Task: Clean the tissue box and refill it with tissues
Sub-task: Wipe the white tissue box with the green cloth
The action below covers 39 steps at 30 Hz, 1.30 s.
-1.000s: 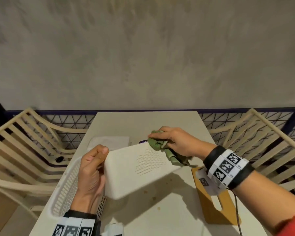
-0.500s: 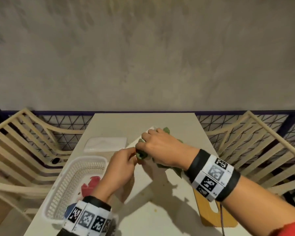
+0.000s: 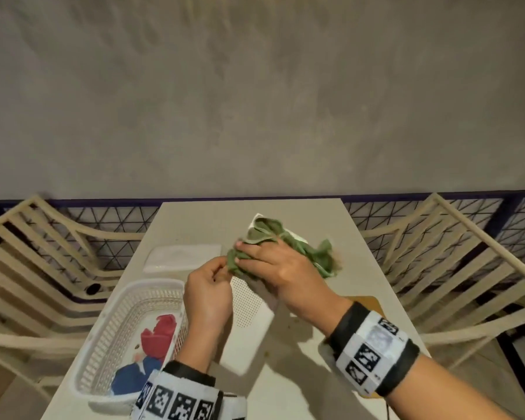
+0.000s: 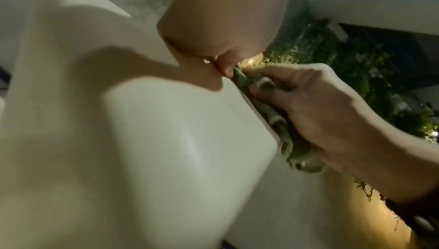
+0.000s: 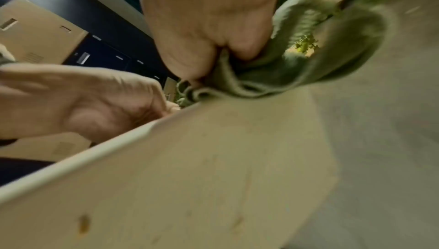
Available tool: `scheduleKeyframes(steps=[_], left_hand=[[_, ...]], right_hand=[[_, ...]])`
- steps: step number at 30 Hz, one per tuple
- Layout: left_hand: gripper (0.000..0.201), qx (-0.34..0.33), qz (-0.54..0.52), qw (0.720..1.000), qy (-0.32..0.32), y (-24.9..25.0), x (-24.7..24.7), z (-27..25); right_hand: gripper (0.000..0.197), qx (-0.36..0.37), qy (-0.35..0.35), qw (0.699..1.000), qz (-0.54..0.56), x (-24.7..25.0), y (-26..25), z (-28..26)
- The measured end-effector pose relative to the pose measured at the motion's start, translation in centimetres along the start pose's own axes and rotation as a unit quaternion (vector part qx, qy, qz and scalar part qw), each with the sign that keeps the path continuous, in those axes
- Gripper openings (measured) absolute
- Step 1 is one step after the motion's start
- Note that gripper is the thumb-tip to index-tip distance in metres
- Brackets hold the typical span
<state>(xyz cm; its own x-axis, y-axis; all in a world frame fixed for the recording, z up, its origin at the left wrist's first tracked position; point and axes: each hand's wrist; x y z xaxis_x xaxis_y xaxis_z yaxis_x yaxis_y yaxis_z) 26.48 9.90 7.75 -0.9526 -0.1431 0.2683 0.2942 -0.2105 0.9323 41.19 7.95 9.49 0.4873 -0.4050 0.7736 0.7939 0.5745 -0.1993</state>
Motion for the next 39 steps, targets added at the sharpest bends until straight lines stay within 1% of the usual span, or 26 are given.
scheduleKeyframes(steps=[1,2,4,5,6,8,9,10,12,13,14,16,18,20,22,23,25,27,28,29,31,33,34,36,37,39], left_hand=[[0.027,-0.004,0.002,1.0,-0.002,0.0,0.2,-0.1],[0.027,-0.01,0.015,1.0,-0.005,0.0,0.3,-0.4],[0.022,-0.021,0.036,0.999,-0.002,0.3,0.2,-0.9],[0.02,-0.017,0.031,0.999,0.006,0.4,0.1,-0.8],[0.019,-0.008,0.016,1.0,0.017,0.5,0.2,-0.6],[0.019,0.002,-0.014,0.999,0.037,0.7,1.0,0.3],[0.019,-0.001,-0.018,0.999,0.038,0.7,1.4,0.6],[0.019,-0.006,-0.014,0.999,0.037,0.8,1.7,0.7],[0.02,-0.017,-0.002,0.999,0.031,0.9,1.5,0.3],[0.02,-0.017,-0.005,0.999,0.028,0.8,1.1,0.1],[0.021,-0.012,-0.016,0.999,0.032,0.7,0.7,0.1],[0.024,0.014,-0.062,0.997,0.052,0.4,0.6,0.5],[0.028,0.043,-0.114,0.99,0.075,-0.2,1.3,1.1],[0.029,0.051,-0.138,0.986,0.082,-0.6,1.9,1.3],[0.032,0.041,-0.14,0.986,0.083,-0.4,1.8,1.1],[0.032,0.035,-0.145,0.985,0.088,-0.2,1.6,1.0],[0.026,0.026,-0.161,0.981,0.104,0.3,1.4,1.0],[0.024,0.015,-0.165,0.981,0.104,0.6,1.4,1.1],[0.026,0.005,-0.165,0.981,0.097,0.6,1.4,1.1],[0.029,-0.009,-0.16,0.983,0.089,0.7,1.4,1.0],[0.036,-0.047,-0.129,0.988,0.069,0.7,1.5,0.6],[0.037,-0.078,-0.092,0.992,0.044,0.3,1.8,0.2],[0.036,-0.085,-0.083,0.992,0.032,-0.2,2.0,0.1],[0.027,-0.087,-0.115,0.99,-0.001,-1.0,2.4,-0.1],[0.019,-0.083,-0.151,0.985,-0.02,-1.3,2.6,-0.2],[0.015,-0.076,-0.211,0.973,-0.055,-1.7,2.7,-0.3]], right_hand=[[0.029,-0.009,-0.006,1.0,-0.003,0.5,0.8,-0.5],[0.025,-0.037,0.015,0.999,-0.008,0.9,1.9,-0.7],[0.029,-0.123,0.053,0.991,-0.014,1.2,2.5,0.2],[0.032,-0.129,0.062,0.99,-0.015,0.7,1.7,1.0],[0.03,-0.1,0.06,0.993,-0.018,0.0,0.7,1.4],[0.024,-0.01,0.021,1.0,-0.005,-1.1,-0.4,0.2],[0.025,0.015,0.001,1.0,-0.012,-0.7,-0.2,-0.7],[0.028,0.012,0.0,1.0,-0.026,0.0,0.6,-1.1],[0.033,-0.07,0.049,0.995,-0.041,1.0,1.7,0.0],[0.029,-0.106,0.073,0.991,-0.034,1.0,1.4,1.2],[0.025,-0.101,0.08,0.991,-0.026,0.8,0.5,2.3],[0.026,-0.013,0.054,0.998,-0.01,-0.9,-1.1,2.2],[0.023,0.066,0.006,0.998,-0.014,-0.9,-0.7,-0.3],[0.025,0.034,0.037,0.998,-0.025,0.4,1.1,-1.4],[0.03,-0.038,0.083,0.996,-0.013,1.0,1.7,-0.1],[0.029,-0.048,0.101,0.994,-0.015,0.9,1.2,0.9],[0.02,0.001,0.094,0.995,-0.027,-0.5,-0.5,1.6],[0.023,0.082,0.044,0.995,-0.037,-1.1,-1.2,0.2],[0.022,0.099,0.03,0.994,-0.043,-0.7,-0.8,-0.4],[0.018,0.092,0.043,0.994,-0.043,-0.1,-0.2,-0.5],[0.024,0.02,0.097,0.995,-0.01,1.0,0.2,0.2],[0.036,-0.1,0.118,0.985,0.079,2.2,0.0,1.7],[0.04,-0.164,0.091,0.972,0.139,3.1,0.0,2.3],[0.04,-0.27,-0.01,0.926,0.265,5.0,0.4,3.1],[0.039,-0.289,-0.049,0.904,0.312,5.7,0.7,3.2],[0.04,-0.274,-0.101,0.89,0.349,6.5,1.2,3.0]])
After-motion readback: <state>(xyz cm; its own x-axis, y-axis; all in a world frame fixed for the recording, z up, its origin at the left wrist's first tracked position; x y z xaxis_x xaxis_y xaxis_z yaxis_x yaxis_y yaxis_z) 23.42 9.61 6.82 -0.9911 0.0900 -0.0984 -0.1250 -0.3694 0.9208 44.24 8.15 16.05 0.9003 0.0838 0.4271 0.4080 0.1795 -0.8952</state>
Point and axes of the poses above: each hand's wrist, its own z-axis towards the middle knuckle, its own x-axis out of the back of the hand, y = z × x, and after that the axes turned 6 degrees about -x, right-handed
